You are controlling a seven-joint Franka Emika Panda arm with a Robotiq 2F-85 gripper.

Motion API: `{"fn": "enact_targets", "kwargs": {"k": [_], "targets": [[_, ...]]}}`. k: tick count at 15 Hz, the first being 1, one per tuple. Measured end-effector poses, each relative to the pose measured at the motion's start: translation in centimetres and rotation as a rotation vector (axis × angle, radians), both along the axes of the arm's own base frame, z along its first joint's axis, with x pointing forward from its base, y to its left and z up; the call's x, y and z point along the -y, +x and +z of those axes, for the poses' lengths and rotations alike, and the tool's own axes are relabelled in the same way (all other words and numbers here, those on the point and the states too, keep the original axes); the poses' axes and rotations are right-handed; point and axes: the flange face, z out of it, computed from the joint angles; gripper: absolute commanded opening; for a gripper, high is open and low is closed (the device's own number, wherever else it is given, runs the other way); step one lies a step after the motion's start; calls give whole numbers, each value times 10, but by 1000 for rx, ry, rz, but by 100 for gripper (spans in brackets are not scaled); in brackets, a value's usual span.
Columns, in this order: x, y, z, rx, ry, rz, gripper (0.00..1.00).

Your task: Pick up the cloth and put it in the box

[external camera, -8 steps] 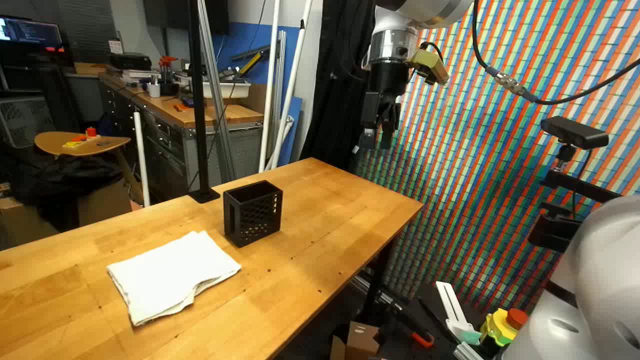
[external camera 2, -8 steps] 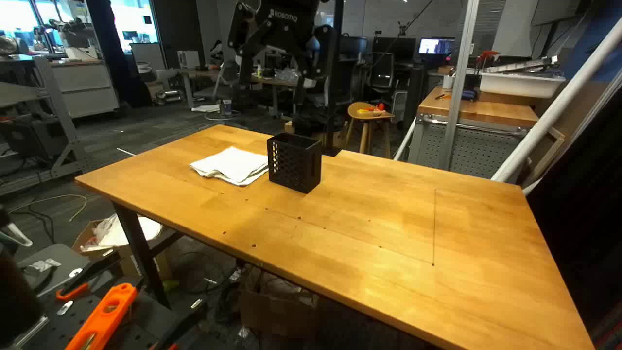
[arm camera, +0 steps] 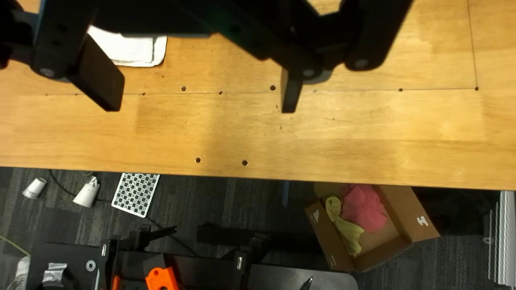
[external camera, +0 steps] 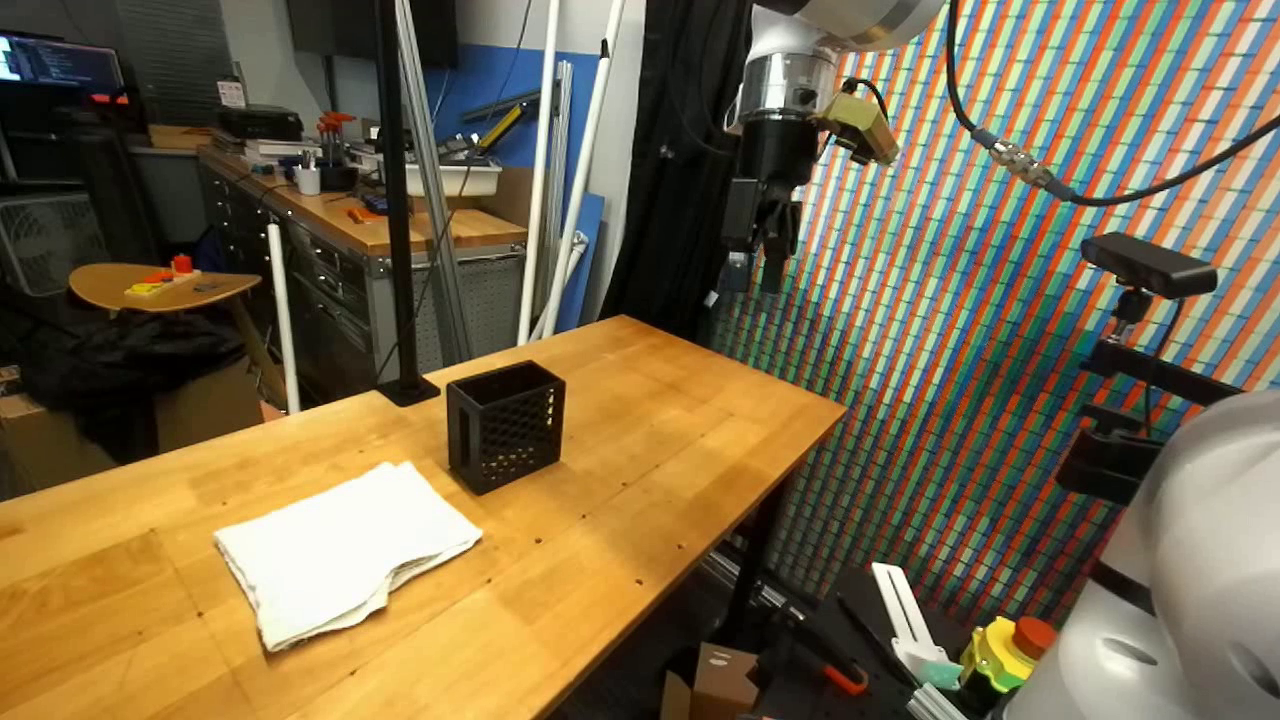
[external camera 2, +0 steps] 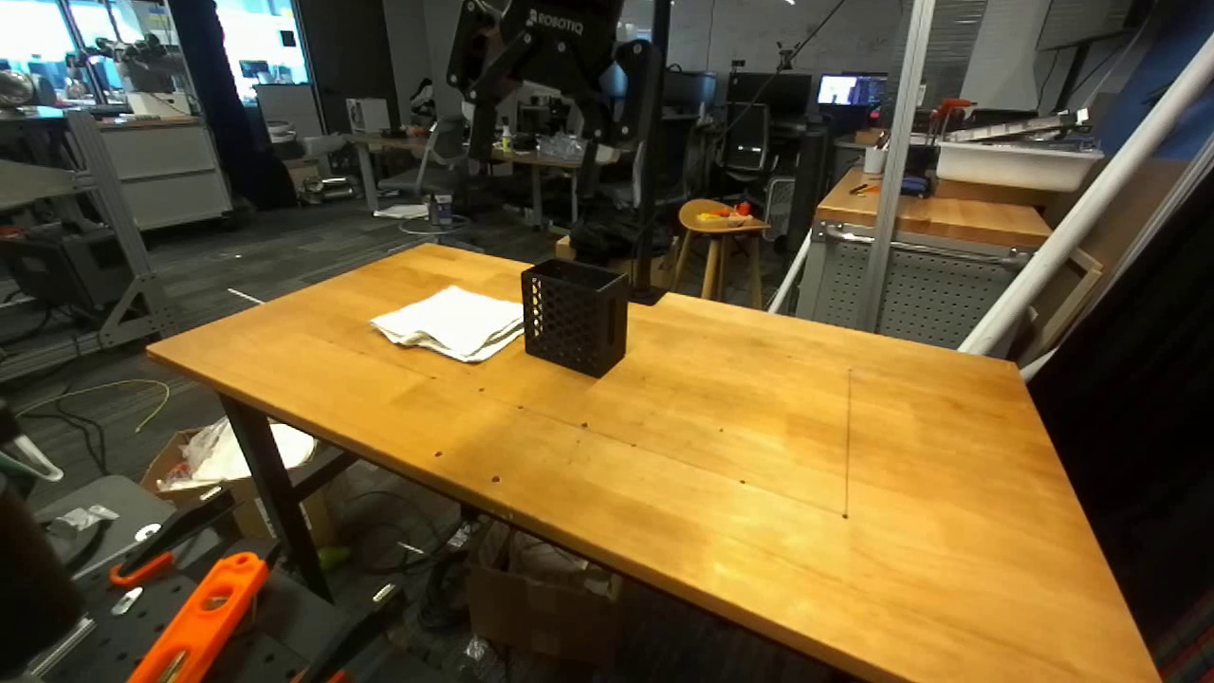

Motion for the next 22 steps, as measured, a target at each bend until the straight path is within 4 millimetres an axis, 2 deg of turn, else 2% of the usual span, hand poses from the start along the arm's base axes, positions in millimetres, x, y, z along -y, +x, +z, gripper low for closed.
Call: {"fn": "enact_targets", "kwargs": {"k": [5, 8, 15, 22], "targets": [[-3, 2, -5, -15, -5, 1, 100], [-22, 11, -6, -24, -29, -3, 100], [-114, 53, -3, -11, -128, -45, 100], [-206, 104, 3, 37, -128, -63, 100]]}}
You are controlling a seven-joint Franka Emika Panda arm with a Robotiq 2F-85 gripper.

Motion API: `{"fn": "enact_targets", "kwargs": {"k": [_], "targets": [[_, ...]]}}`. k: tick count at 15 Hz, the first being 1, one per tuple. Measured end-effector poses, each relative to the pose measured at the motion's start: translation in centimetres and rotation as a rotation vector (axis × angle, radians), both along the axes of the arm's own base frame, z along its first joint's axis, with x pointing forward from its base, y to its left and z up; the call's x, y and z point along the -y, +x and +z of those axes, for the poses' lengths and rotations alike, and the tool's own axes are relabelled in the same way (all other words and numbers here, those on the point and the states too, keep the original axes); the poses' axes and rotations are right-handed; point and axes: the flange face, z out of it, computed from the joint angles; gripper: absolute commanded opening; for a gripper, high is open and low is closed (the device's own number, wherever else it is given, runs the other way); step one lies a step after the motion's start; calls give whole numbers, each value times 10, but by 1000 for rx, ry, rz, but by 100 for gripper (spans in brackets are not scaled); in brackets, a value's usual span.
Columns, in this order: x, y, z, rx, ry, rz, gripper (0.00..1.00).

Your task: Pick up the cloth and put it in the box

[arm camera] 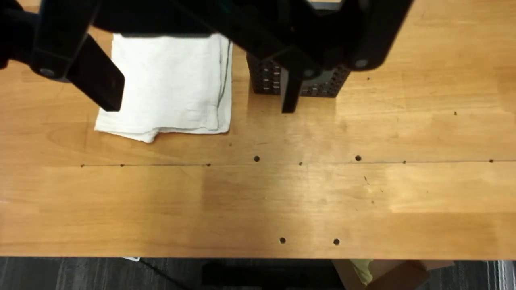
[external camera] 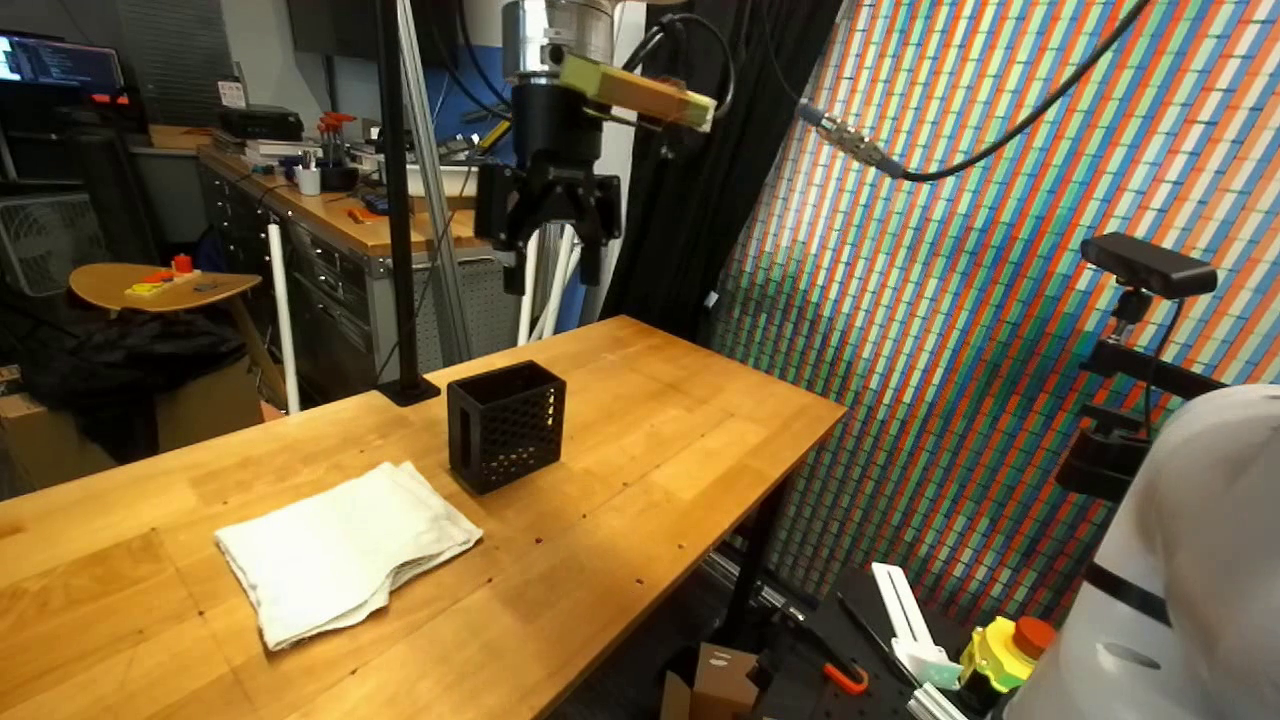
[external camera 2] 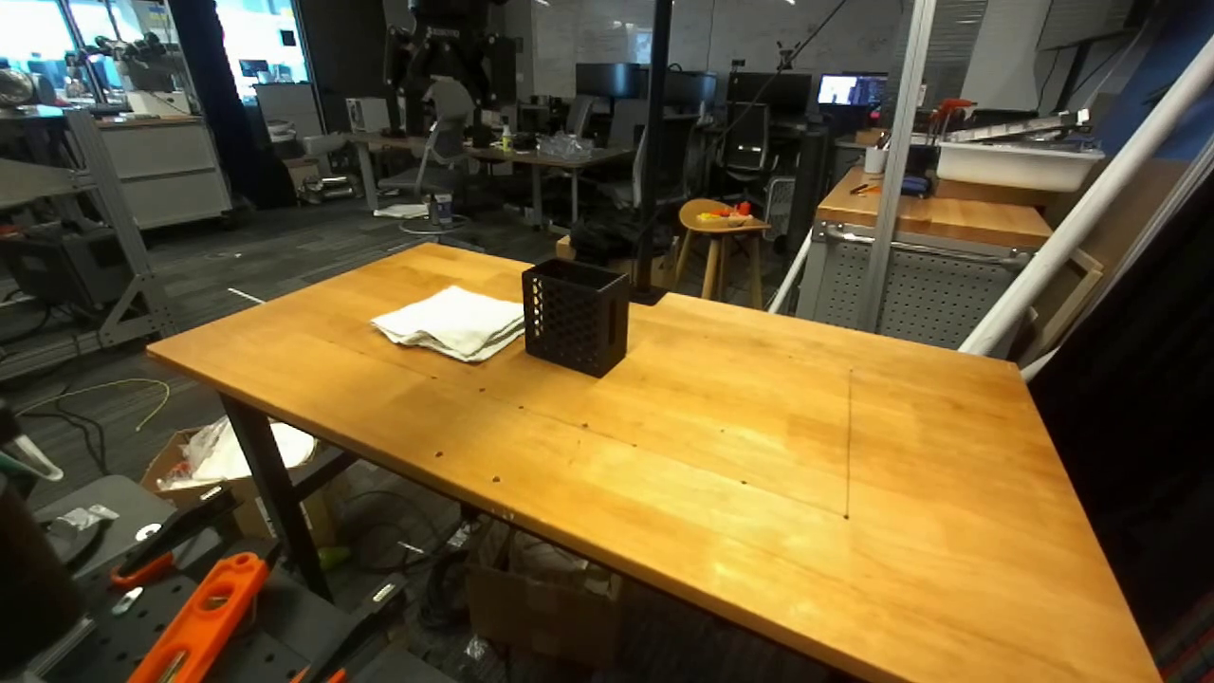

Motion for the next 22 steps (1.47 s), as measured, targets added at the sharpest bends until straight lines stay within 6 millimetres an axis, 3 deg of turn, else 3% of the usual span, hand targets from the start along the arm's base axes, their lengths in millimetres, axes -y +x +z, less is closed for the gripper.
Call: {"fn": "enact_targets", "kwargs": {"k": [5, 12, 17, 22], "targets": [[-53, 40, 3, 64, 11, 44, 100], [-103, 83, -15, 101, 31, 93, 100], [-136, 105, -44, 89, 37, 142, 100], [-173, 128, -91, 63, 53, 182, 100]]}}
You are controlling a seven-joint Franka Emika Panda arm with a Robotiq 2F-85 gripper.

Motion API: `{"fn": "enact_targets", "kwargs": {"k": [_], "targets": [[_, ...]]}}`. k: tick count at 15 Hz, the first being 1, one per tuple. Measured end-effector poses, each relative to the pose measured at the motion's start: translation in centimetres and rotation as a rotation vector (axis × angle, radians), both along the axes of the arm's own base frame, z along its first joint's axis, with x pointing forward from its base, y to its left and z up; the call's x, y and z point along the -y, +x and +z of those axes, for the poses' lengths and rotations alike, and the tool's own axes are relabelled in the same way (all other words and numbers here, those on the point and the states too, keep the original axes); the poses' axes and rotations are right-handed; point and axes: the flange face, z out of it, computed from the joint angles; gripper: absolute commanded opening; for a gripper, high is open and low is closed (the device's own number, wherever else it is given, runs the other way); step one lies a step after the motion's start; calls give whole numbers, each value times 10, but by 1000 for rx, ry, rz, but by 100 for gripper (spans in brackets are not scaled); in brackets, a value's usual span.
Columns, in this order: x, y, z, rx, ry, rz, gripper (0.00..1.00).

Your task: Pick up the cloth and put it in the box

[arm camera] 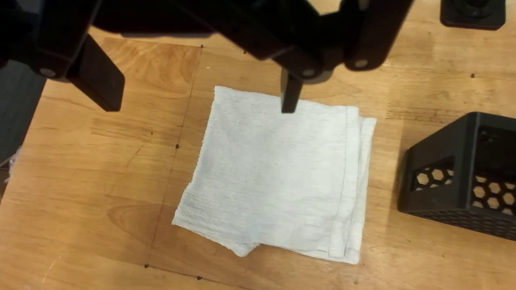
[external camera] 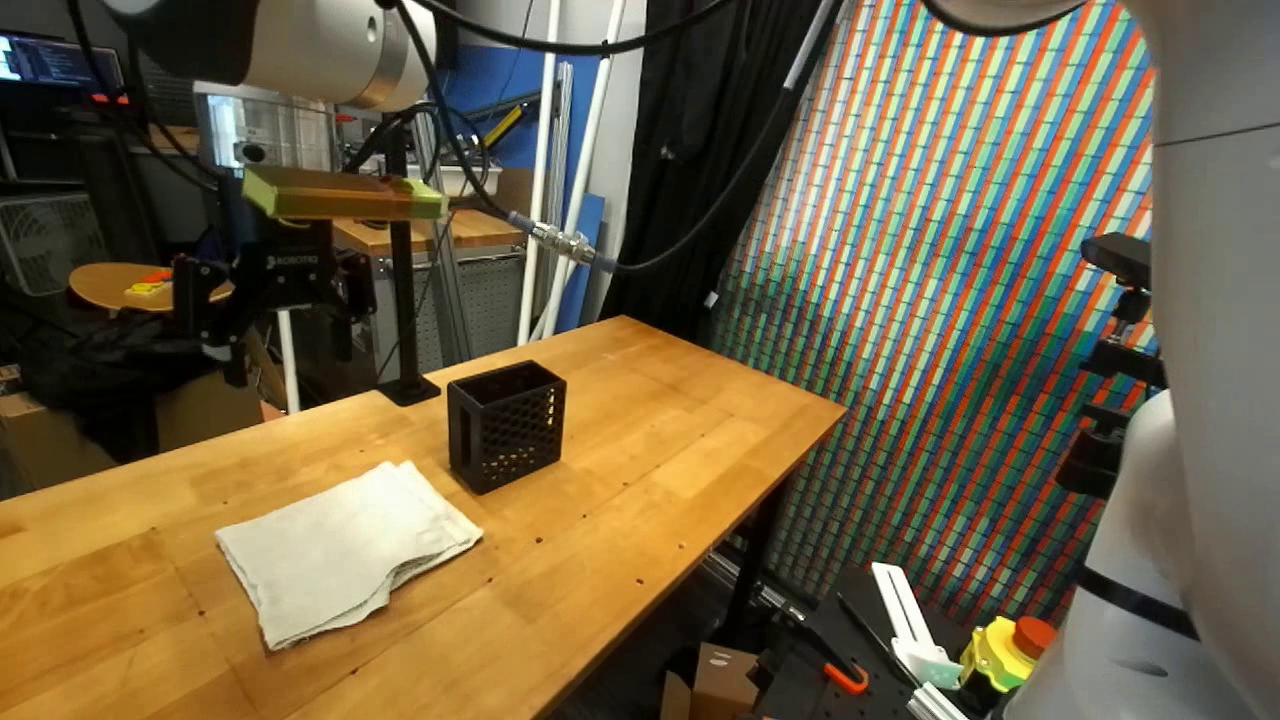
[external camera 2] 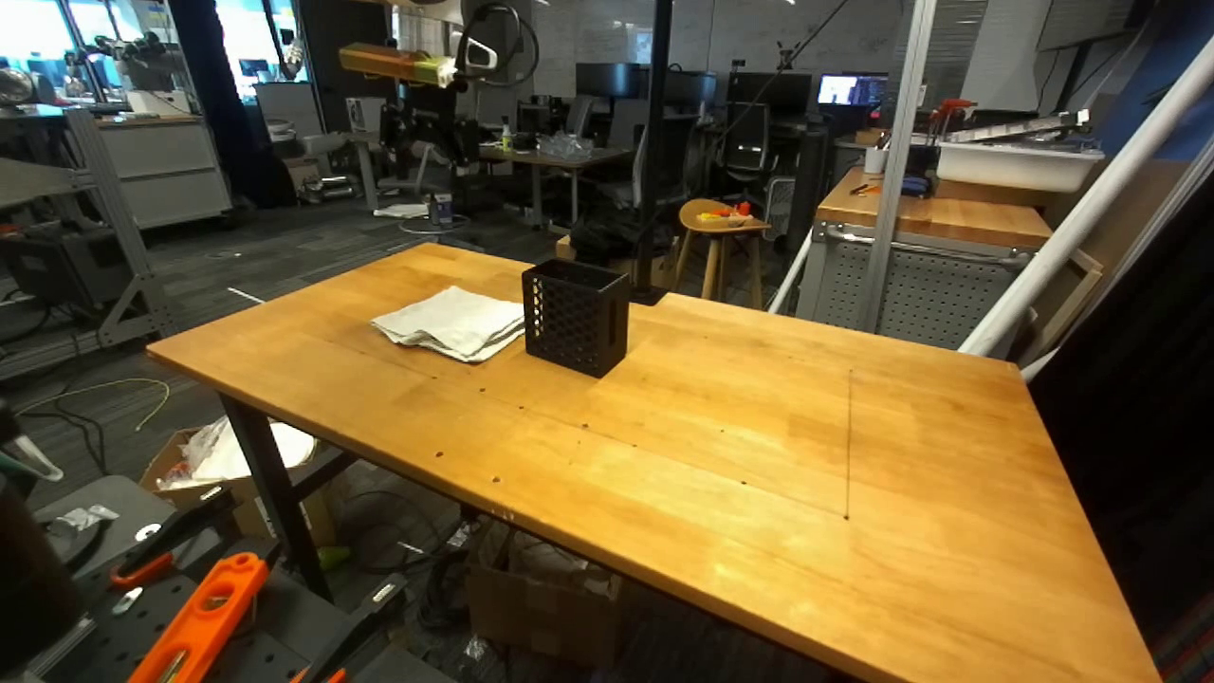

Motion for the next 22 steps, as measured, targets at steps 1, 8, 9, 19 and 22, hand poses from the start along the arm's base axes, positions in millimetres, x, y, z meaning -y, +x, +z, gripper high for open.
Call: {"fn": "enact_targets", "kwargs": {"k": [1, 8, 9, 19, 22], "targets": [[-7, 4, -10, -2, 1, 8, 100], [-32, 20, -83, -3, -47, 102, 100], [-34, 19, -95, -10, -53, 119, 100], [-27, 14, -190, -50, -95, 299, 100], [-7, 12, -203, -60, -112, 342, 100]]}}
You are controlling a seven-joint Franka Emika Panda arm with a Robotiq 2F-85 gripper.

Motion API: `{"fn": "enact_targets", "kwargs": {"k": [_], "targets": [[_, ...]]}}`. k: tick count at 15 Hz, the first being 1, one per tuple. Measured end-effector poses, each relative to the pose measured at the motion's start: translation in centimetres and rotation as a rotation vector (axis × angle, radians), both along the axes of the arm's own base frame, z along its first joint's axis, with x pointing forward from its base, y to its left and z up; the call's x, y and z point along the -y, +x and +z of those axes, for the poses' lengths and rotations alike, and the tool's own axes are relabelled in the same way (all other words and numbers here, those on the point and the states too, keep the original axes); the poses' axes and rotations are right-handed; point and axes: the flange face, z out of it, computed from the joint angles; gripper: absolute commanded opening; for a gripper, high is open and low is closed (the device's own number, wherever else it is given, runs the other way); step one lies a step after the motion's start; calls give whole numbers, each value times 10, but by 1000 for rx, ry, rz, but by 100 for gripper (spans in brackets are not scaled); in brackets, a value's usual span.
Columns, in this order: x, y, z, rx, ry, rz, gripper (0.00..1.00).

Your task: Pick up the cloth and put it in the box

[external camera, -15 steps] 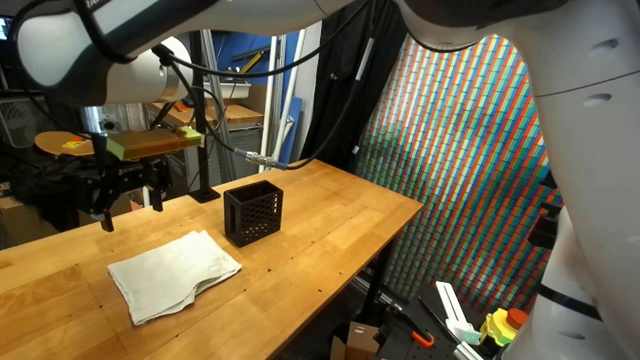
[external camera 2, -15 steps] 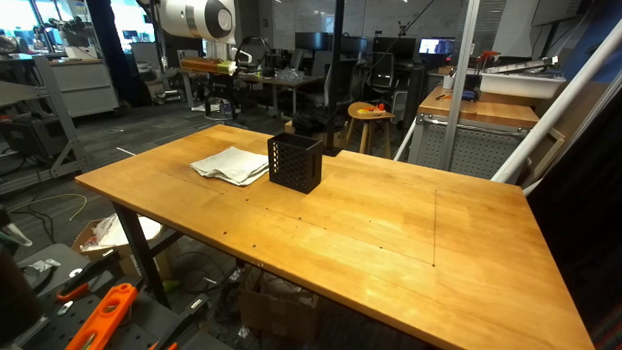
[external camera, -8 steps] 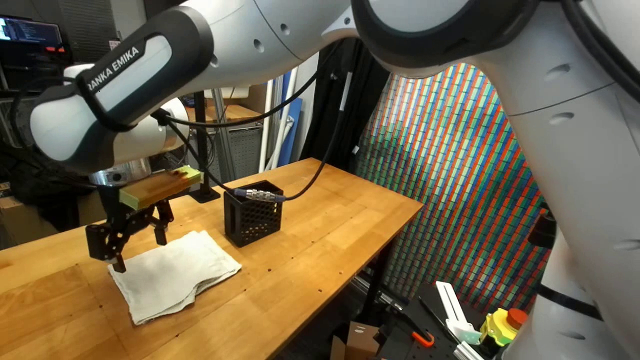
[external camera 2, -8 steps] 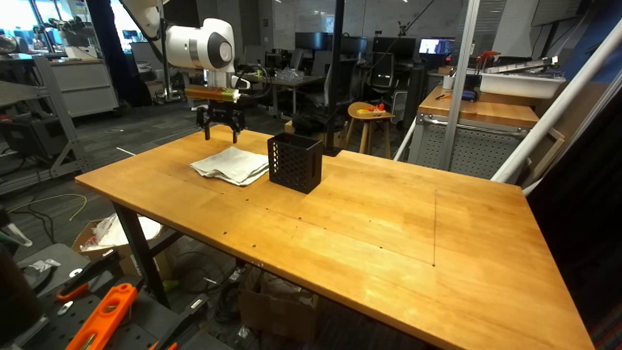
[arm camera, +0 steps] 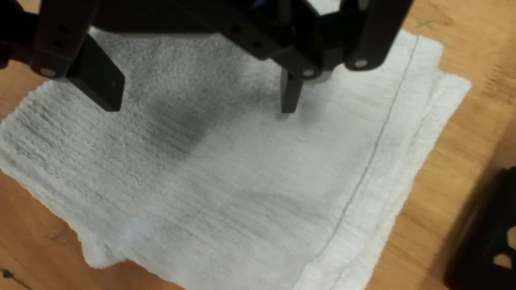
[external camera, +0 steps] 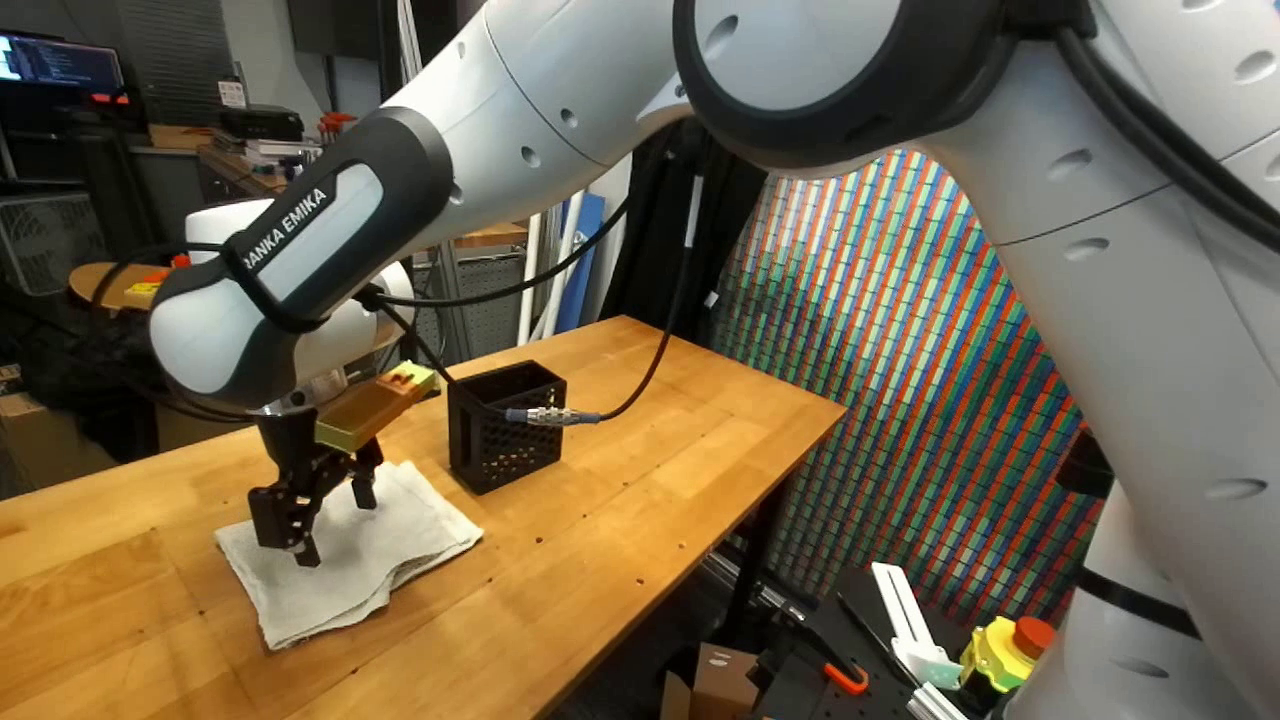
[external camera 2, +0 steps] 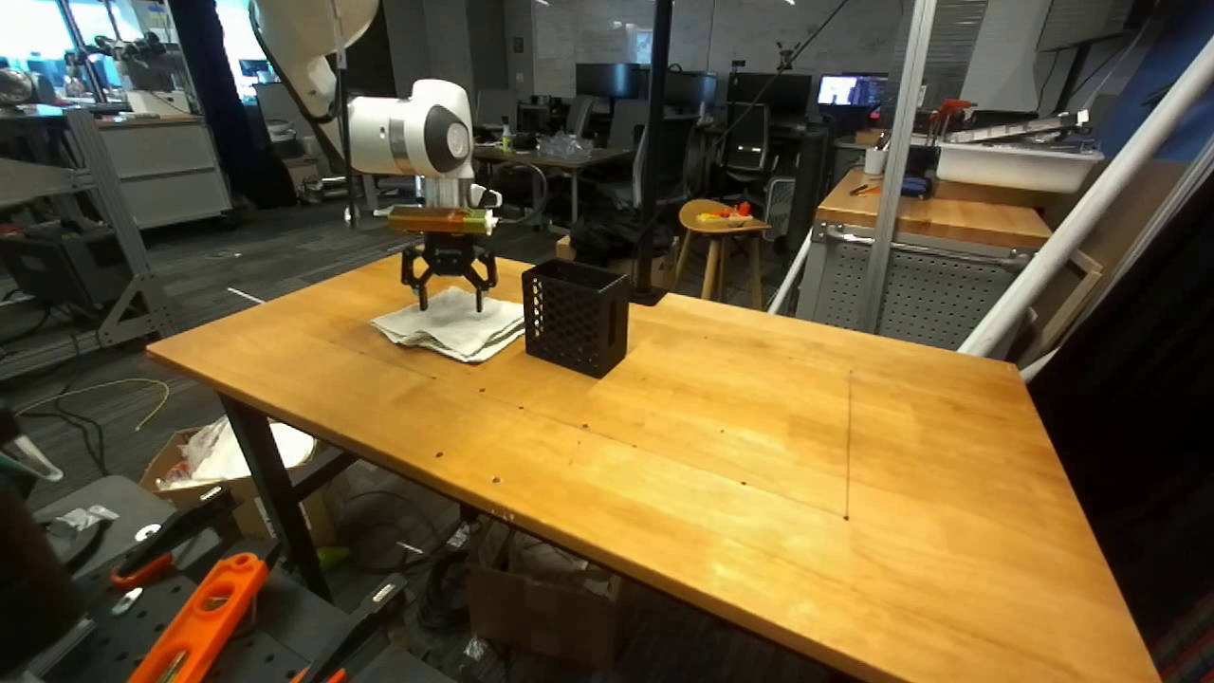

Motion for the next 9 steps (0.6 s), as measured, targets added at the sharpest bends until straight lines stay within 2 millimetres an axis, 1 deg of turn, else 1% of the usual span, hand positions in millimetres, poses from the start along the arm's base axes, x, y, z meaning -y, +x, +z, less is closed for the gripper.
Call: {"fn": "enact_targets", "kwargs": {"k": [4, 6, 9], "targets": [[26, -6, -19, -22, -12, 41, 100], [30, -7, -22, -26, -11, 54, 100], [28, -8, -22, -27, -6, 68, 100]]}}
